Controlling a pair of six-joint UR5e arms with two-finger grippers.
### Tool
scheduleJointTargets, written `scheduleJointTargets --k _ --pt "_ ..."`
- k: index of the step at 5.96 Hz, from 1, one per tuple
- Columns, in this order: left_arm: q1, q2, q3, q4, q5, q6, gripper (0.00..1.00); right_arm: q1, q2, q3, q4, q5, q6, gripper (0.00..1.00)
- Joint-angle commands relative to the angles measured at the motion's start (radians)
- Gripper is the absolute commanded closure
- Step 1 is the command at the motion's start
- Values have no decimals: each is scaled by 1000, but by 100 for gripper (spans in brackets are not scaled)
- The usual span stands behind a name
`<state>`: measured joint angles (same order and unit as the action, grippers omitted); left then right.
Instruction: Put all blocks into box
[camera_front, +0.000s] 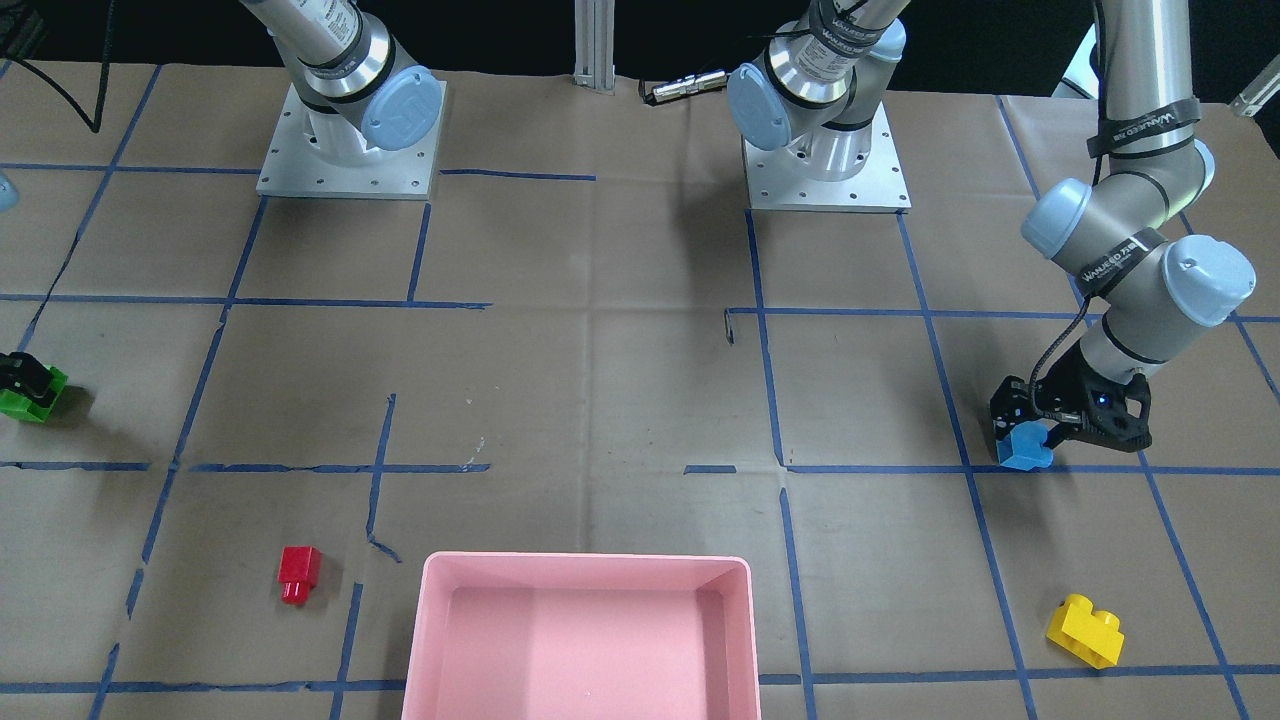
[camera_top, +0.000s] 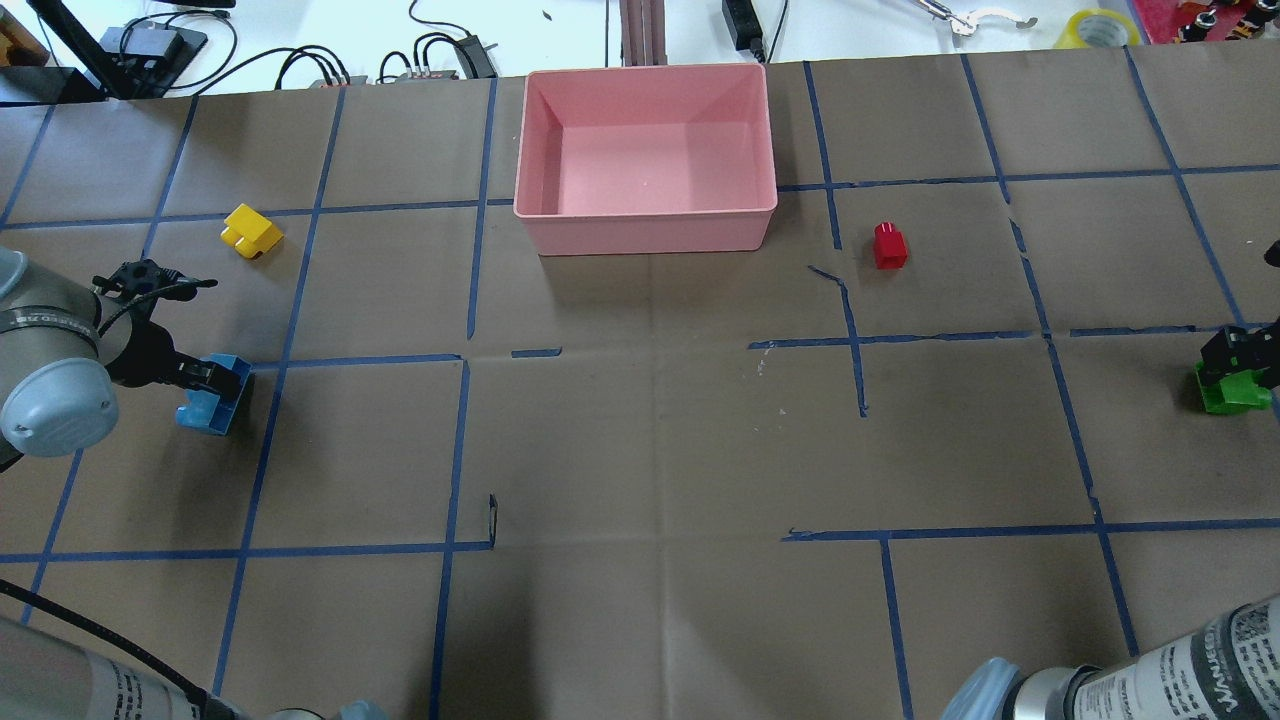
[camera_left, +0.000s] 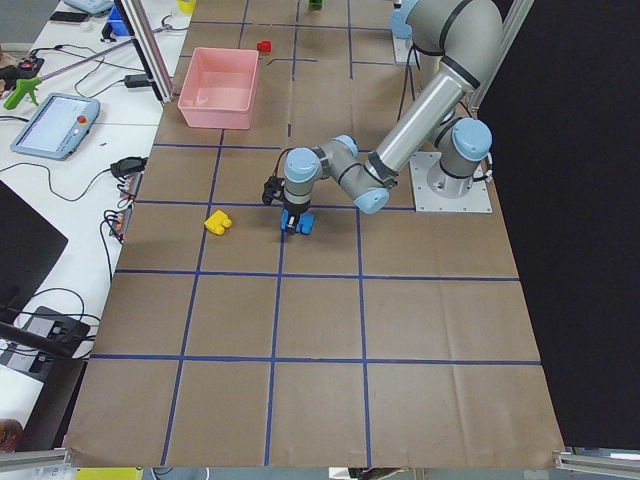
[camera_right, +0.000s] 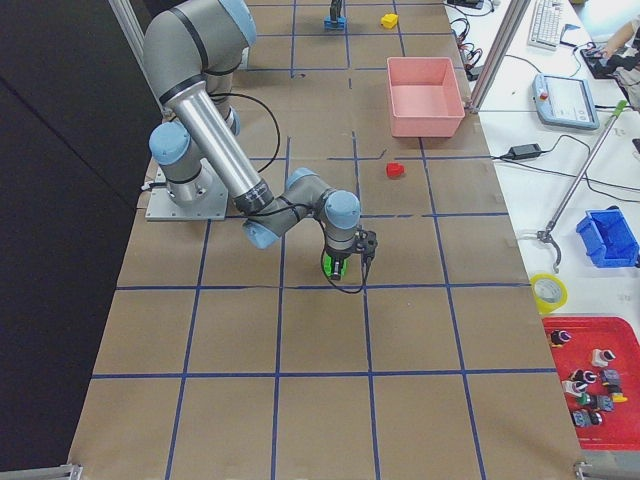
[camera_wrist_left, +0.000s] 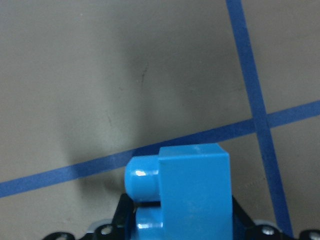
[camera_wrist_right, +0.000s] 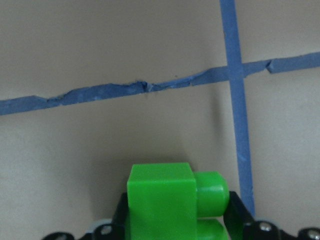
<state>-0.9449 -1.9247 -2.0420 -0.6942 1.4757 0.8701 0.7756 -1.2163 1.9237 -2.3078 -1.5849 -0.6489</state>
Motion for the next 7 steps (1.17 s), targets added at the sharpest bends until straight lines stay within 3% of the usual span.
scheduleJointTargets --k 1,2,3,5,7 --pt "-8 30 43 -4 2 -6 79 4 -118 -76 203 -9 0 93" --pt "-9 53 131 -68 2 -5 79 7 -179 -142 311 2 2 93" --pt "-32 81 255 -240 2 -13 80 30 -216 -216 397 28 32 93" --pt "-171 64 568 -552 8 -160 81 132 -216 -342 459 52 177 93" --pt "-388 -17 704 -562 12 -564 81 192 -210 -399 505 56 293 93"
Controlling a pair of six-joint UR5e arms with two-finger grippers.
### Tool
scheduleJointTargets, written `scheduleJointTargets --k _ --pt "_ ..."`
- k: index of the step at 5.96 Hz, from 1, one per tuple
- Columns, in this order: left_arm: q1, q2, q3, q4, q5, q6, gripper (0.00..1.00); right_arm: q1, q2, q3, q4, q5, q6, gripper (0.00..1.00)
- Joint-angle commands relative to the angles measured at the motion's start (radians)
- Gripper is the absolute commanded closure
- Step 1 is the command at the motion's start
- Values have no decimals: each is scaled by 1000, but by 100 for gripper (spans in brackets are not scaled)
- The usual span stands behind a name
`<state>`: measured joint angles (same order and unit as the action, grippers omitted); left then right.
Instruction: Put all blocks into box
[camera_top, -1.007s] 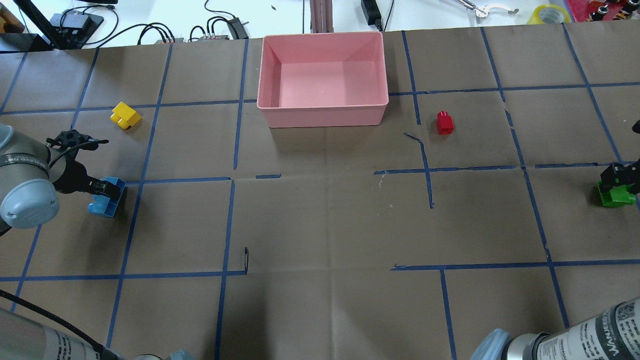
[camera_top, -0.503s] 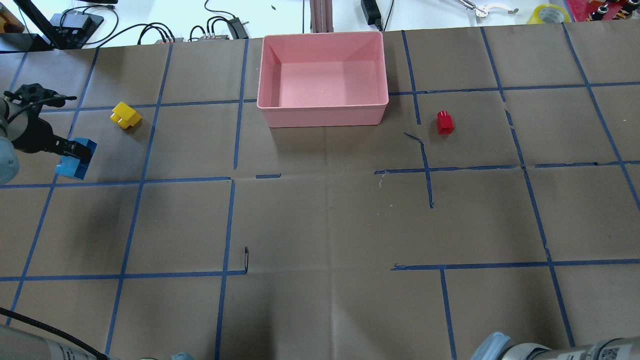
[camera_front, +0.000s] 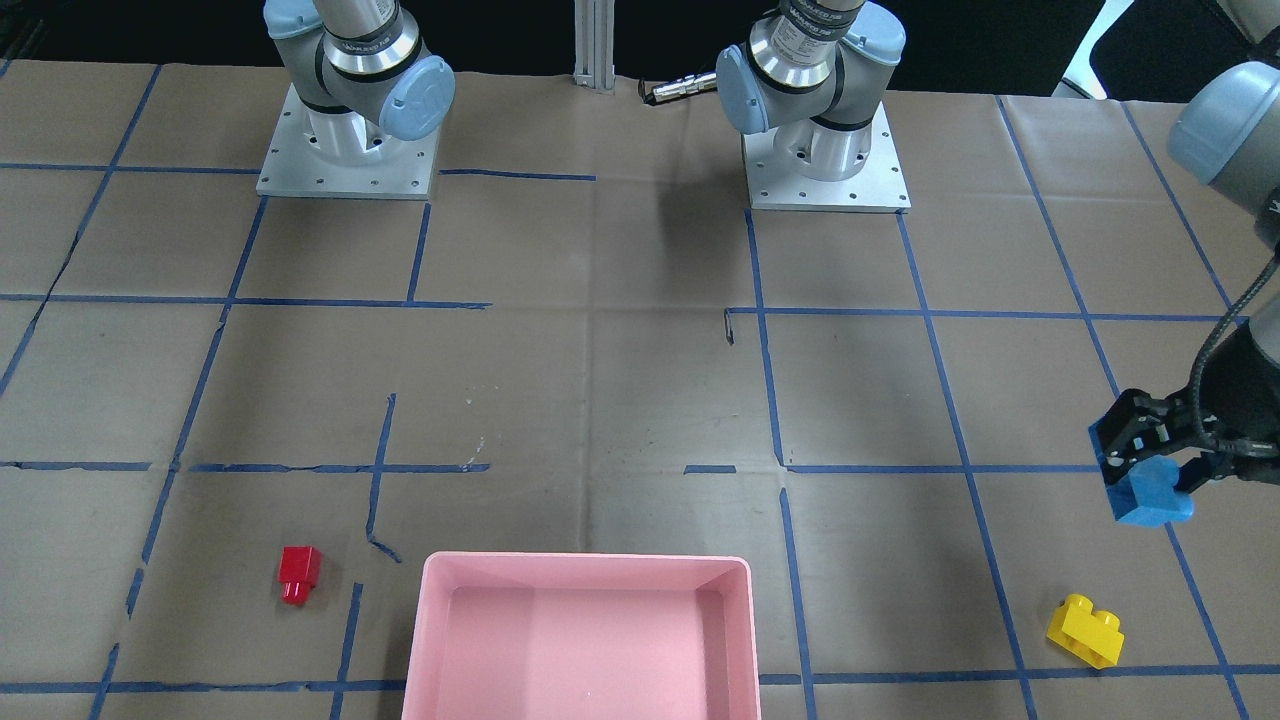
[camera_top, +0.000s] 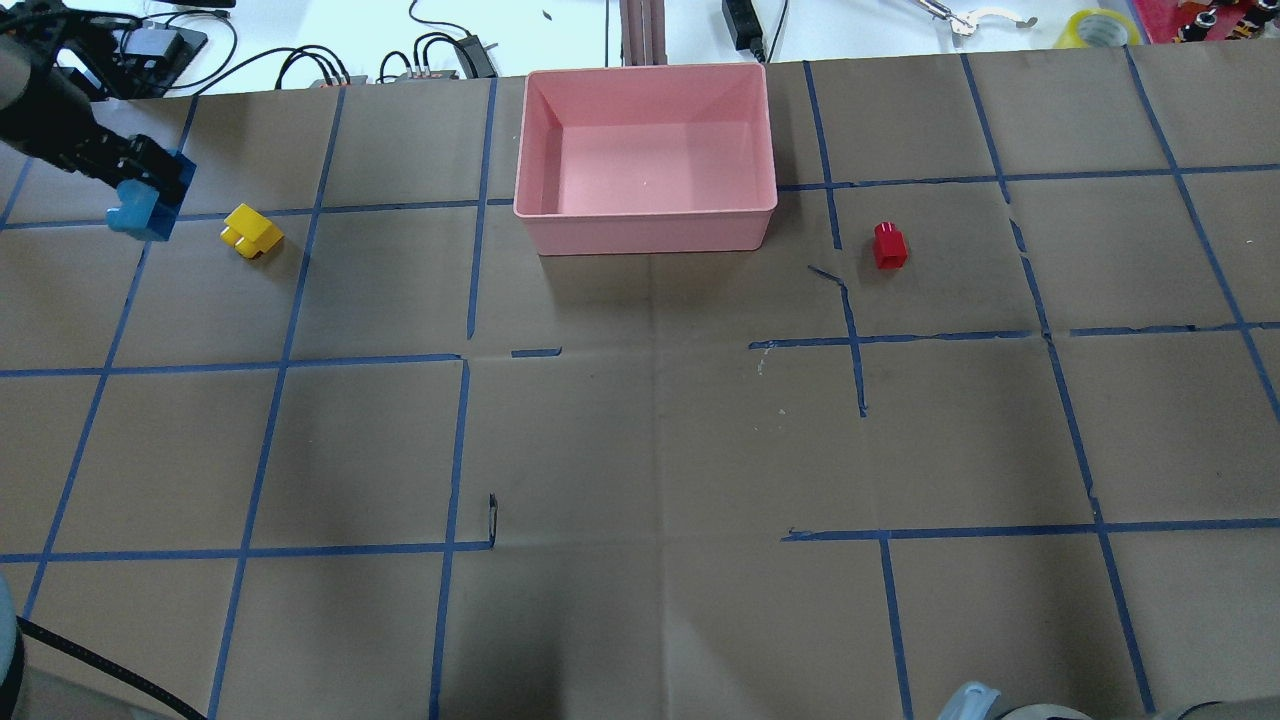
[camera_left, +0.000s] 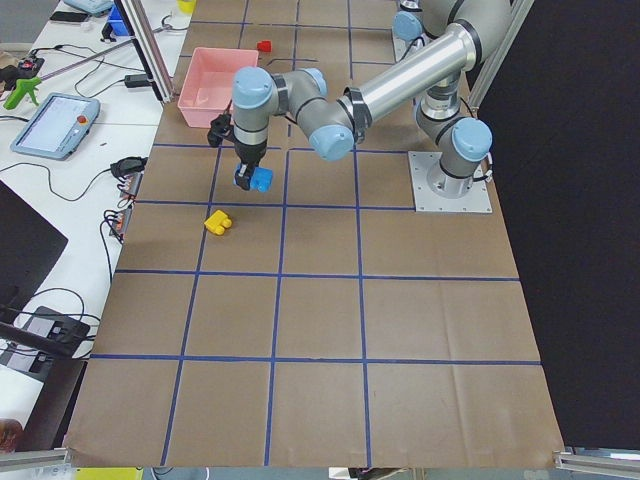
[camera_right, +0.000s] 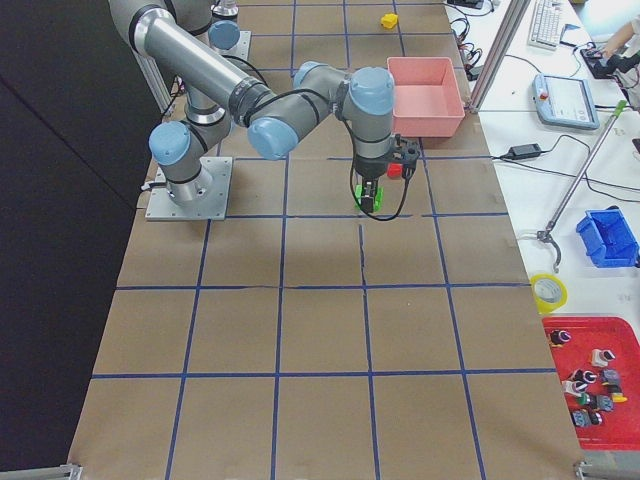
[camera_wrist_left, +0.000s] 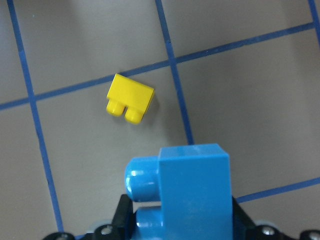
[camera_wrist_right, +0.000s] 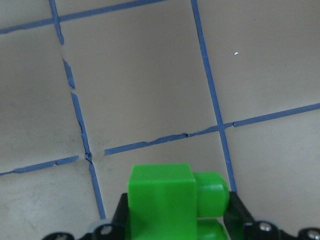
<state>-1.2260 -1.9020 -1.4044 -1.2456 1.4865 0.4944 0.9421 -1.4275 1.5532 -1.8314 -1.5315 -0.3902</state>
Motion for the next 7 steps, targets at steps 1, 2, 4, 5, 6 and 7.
scheduleJointTargets --k 1,2,4,5,6,7 --pt "-206 -96 129 -3 4 -339 81 30 2 -48 61 5 33 92" --pt "-305 -170 225 -3 39 -475 81 32 1 -65 63 64 34 91" --pt "-494 -366 441 -5 54 -725 81 55 12 -139 57 126 81 92" --pt "-536 -450 509 -5 55 -770 80 84 33 -160 47 129 140 92" --pt "-561 -506 518 0 57 -793 80 125 73 -191 37 128 221 92" --pt "-563 -512 507 9 57 -792 78 183 125 -249 21 113 317 91"
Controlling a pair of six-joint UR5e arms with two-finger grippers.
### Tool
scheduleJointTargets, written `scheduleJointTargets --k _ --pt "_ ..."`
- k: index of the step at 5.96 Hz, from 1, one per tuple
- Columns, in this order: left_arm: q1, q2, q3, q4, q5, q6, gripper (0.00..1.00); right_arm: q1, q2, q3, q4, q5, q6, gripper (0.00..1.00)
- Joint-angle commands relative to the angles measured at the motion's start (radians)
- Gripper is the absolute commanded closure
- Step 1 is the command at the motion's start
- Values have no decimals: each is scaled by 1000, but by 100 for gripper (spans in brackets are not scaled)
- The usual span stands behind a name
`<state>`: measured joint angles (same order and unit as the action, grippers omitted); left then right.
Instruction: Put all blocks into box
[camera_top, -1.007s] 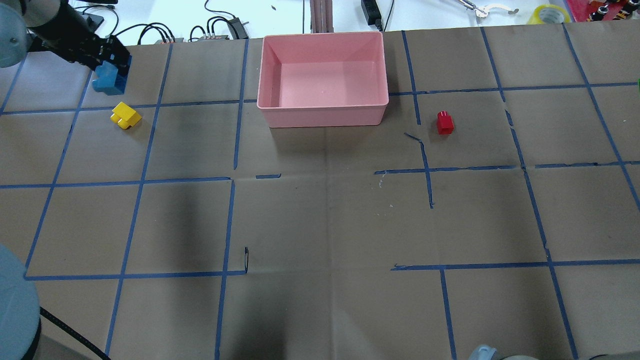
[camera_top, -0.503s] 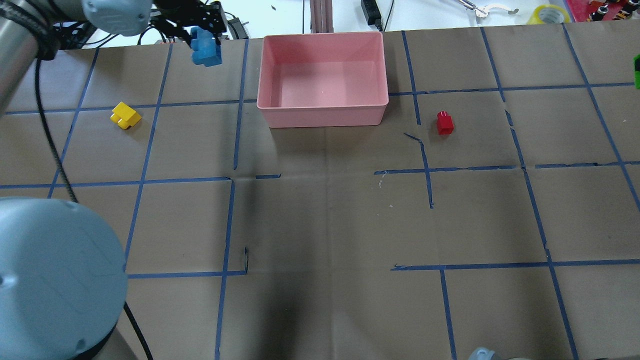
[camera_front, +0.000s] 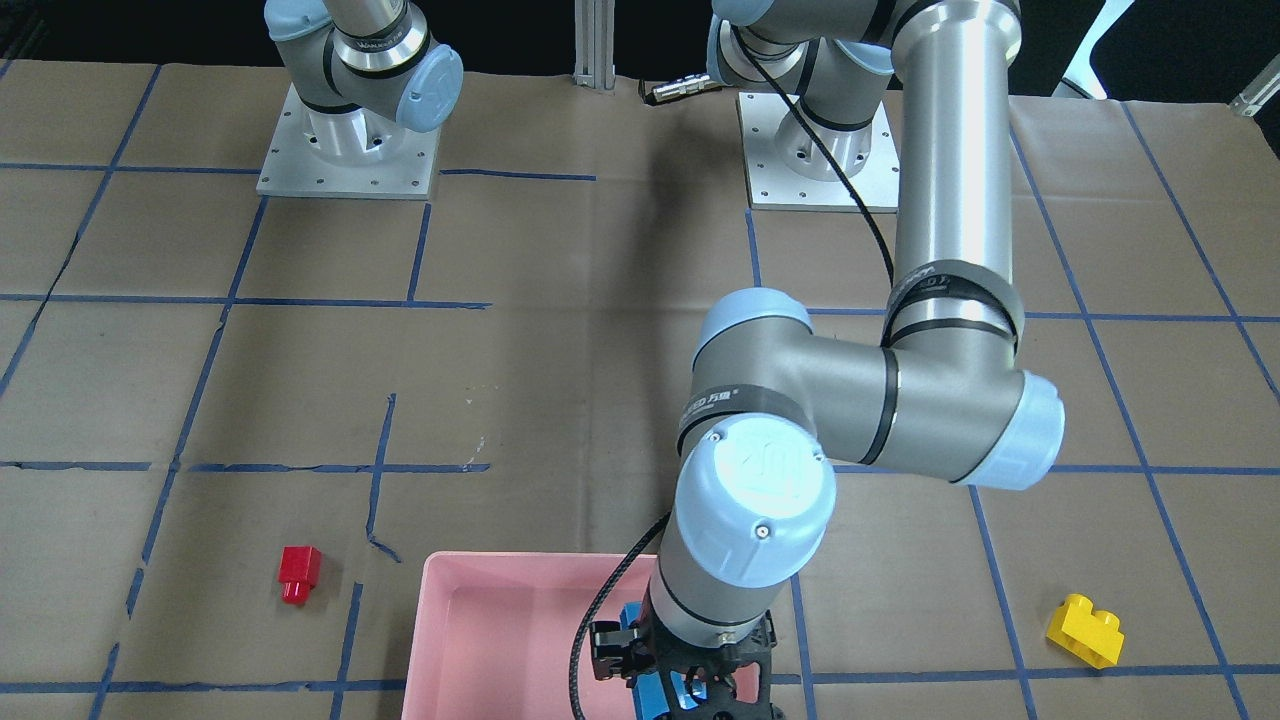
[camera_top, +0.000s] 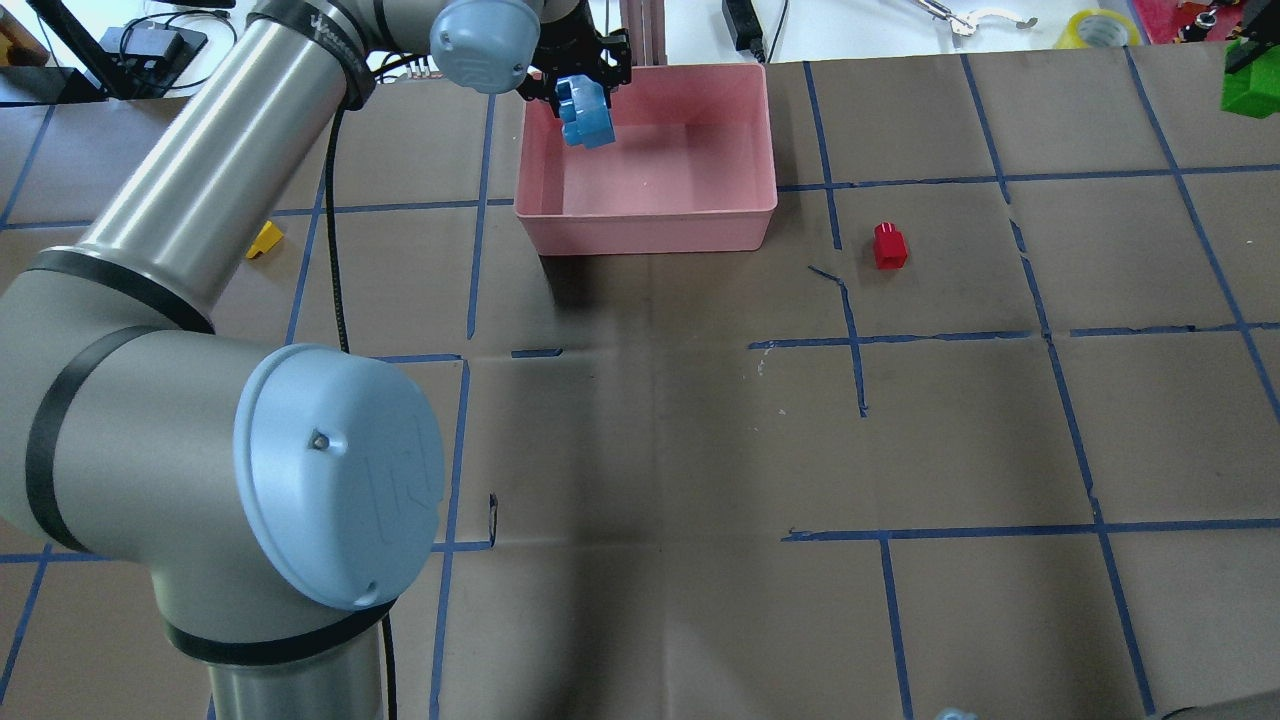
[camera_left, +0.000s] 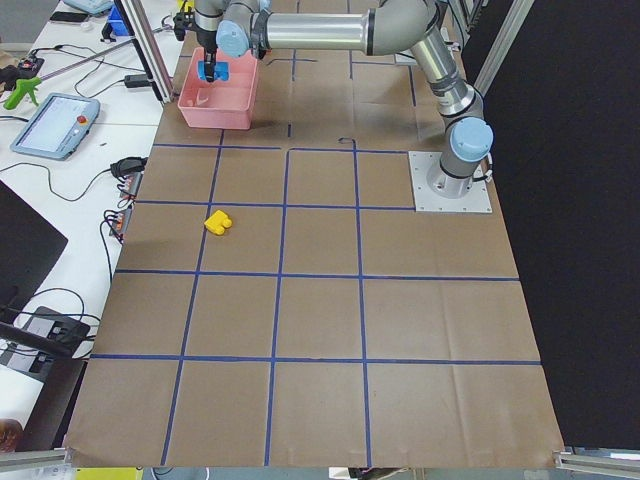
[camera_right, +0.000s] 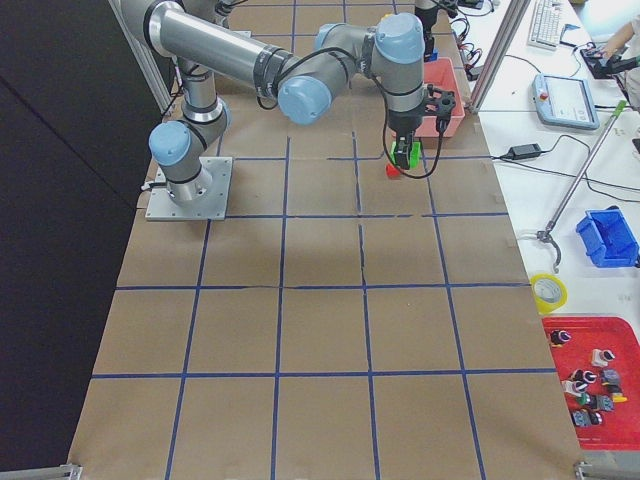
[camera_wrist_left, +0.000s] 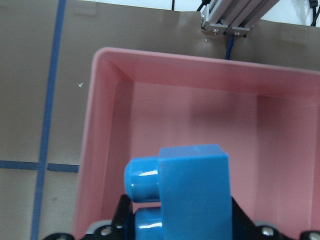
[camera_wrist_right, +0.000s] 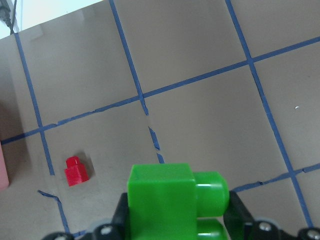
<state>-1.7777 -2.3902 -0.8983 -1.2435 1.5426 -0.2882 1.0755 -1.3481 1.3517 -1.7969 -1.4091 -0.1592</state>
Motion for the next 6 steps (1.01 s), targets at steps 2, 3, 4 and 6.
scheduleJointTargets --k 2,3,4,6 --pt "-3 -8 -4 4 1 3 2 154 157 -174 -12 -53 272 92" --pt "17 18 1 -5 23 9 1 203 181 -192 -7 -80 341 93" --pt "61 76 -4 -16 24 59 1 263 181 -184 -7 -149 357 93" --pt "232 178 -34 -105 19 270 1 364 190 -183 -16 -159 506 94"
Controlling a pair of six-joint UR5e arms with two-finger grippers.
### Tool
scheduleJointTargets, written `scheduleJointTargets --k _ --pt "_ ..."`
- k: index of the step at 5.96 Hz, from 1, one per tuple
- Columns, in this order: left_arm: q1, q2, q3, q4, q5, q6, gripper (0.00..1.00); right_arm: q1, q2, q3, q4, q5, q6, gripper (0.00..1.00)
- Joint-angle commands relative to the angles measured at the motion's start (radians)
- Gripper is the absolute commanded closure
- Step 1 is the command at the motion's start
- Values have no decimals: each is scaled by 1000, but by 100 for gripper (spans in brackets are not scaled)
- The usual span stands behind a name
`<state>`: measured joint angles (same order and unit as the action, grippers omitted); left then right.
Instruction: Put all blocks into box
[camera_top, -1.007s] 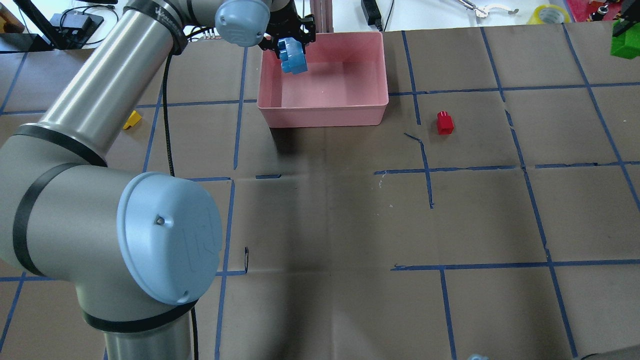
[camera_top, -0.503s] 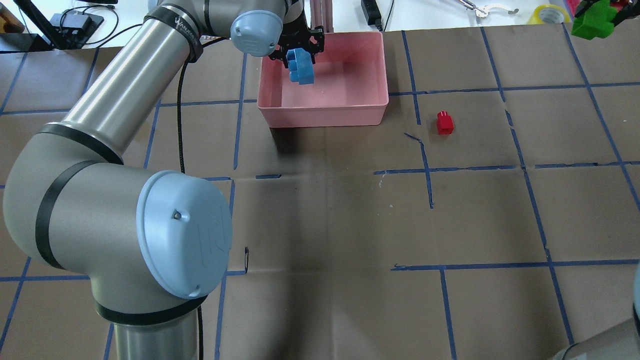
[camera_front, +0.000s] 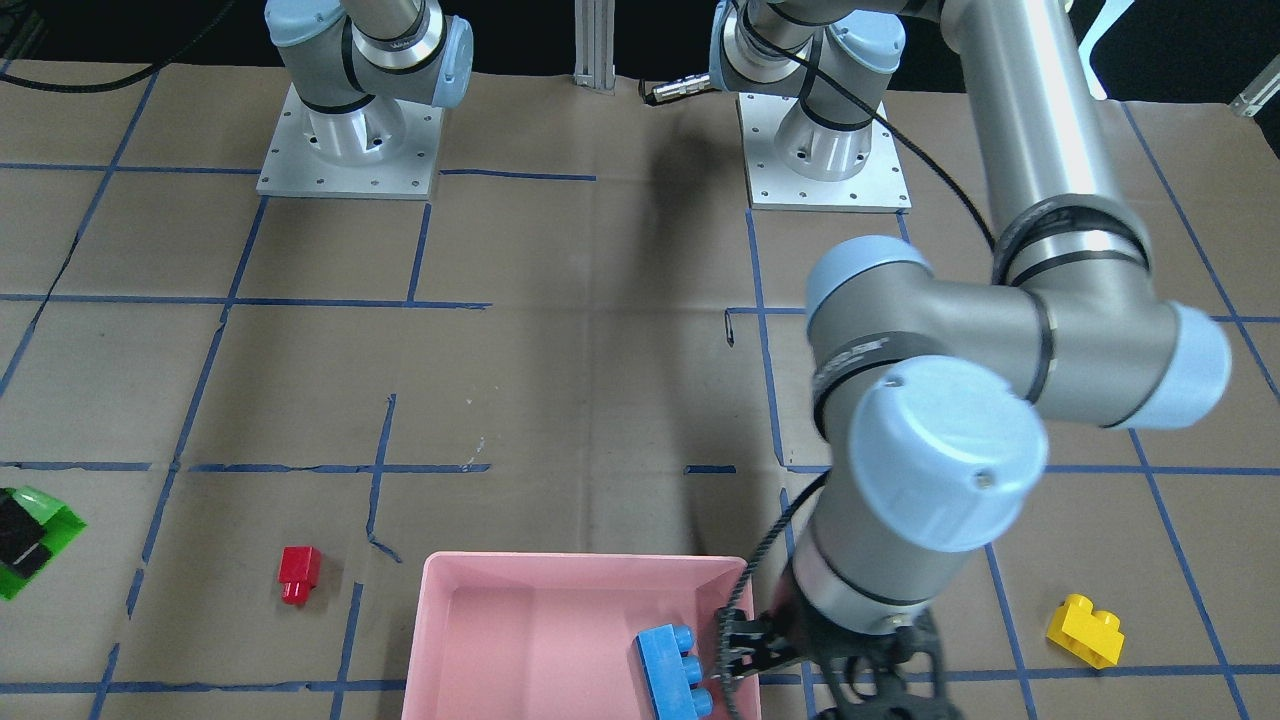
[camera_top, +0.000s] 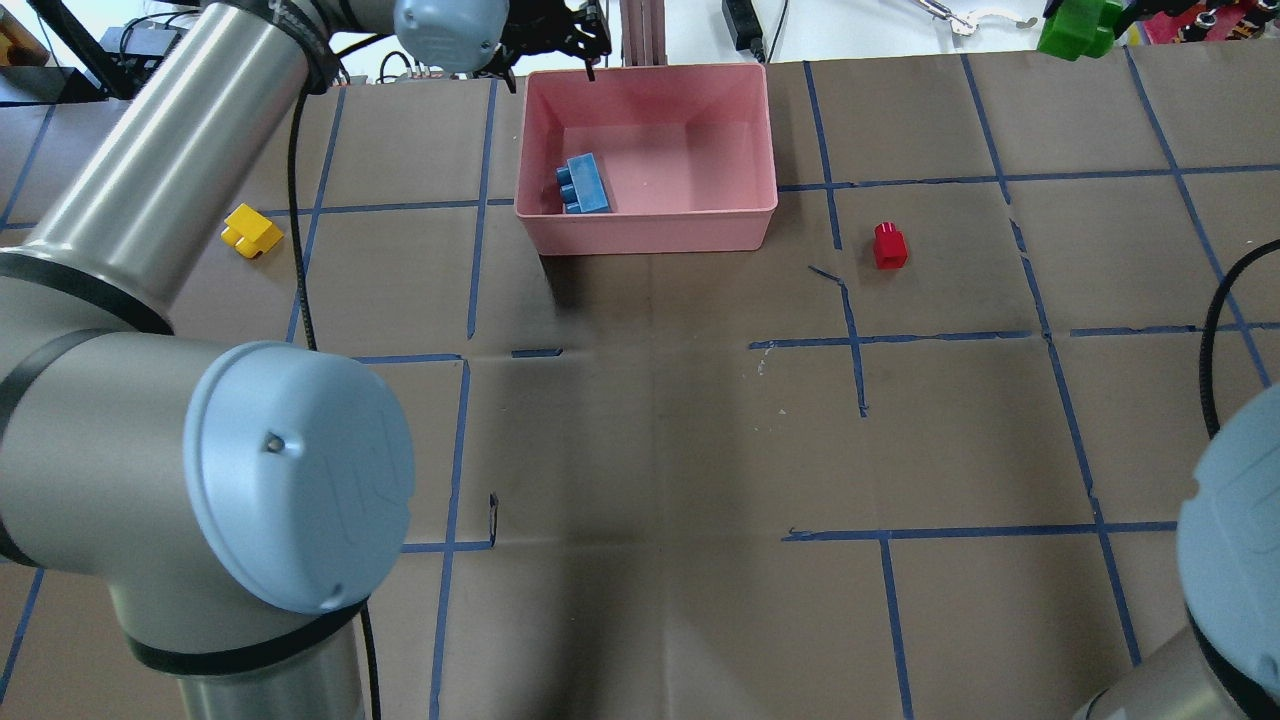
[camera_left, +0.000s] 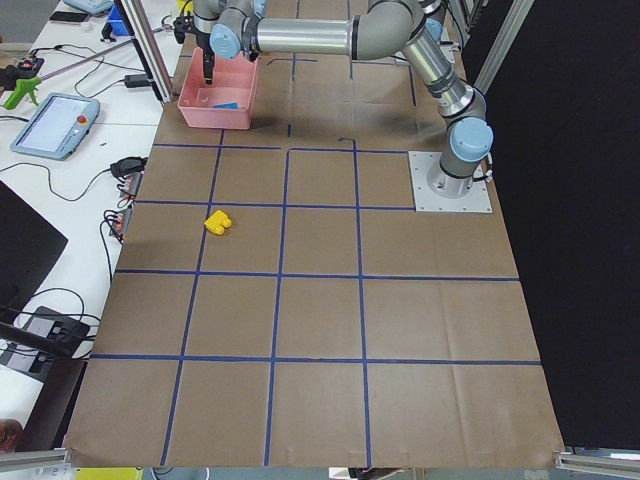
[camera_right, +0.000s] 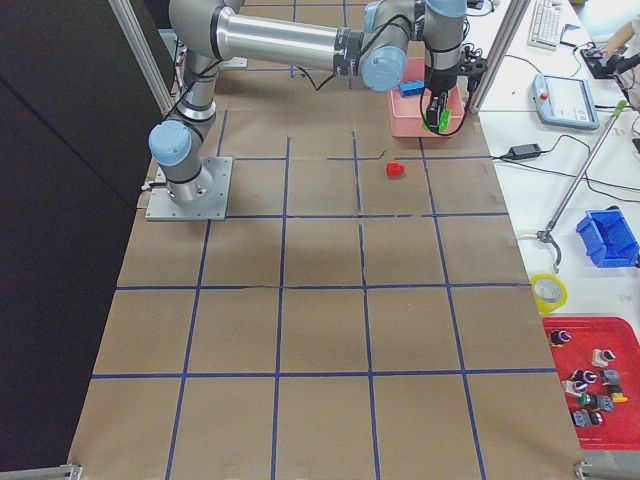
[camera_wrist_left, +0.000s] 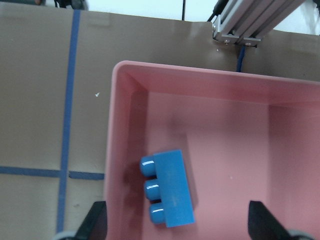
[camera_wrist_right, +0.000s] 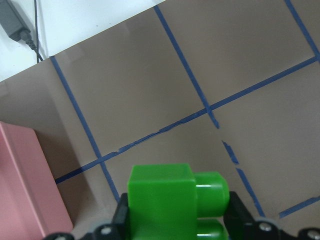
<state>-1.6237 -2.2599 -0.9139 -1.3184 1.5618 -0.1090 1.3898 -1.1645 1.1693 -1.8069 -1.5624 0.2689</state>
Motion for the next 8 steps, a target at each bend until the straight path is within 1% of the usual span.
scheduleJointTargets --k 1,2,3,4,5,6,7,8 --pt "153 74 -67 -30 4 200 1 107 25 0 -68 -37 90 94" --pt "245 89 -122 -30 3 339 1 153 85 -6 -147 -95 157 94" --pt "352 89 -164 -28 -8 476 1 196 129 -22 -163 -157 167 94" --pt "417 83 -177 -27 -9 515 1 227 153 -26 -176 -156 170 94" --pt "480 73 -177 -25 -9 511 1 265 199 -58 -198 -163 208 93" --pt "494 74 -175 -25 -9 511 1 308 242 -121 -193 -182 246 94" --pt "501 85 -154 -12 -9 517 1 351 302 -185 -196 -179 269 94" --pt "499 88 -140 -7 -8 512 1 392 374 -273 -196 -179 295 94"
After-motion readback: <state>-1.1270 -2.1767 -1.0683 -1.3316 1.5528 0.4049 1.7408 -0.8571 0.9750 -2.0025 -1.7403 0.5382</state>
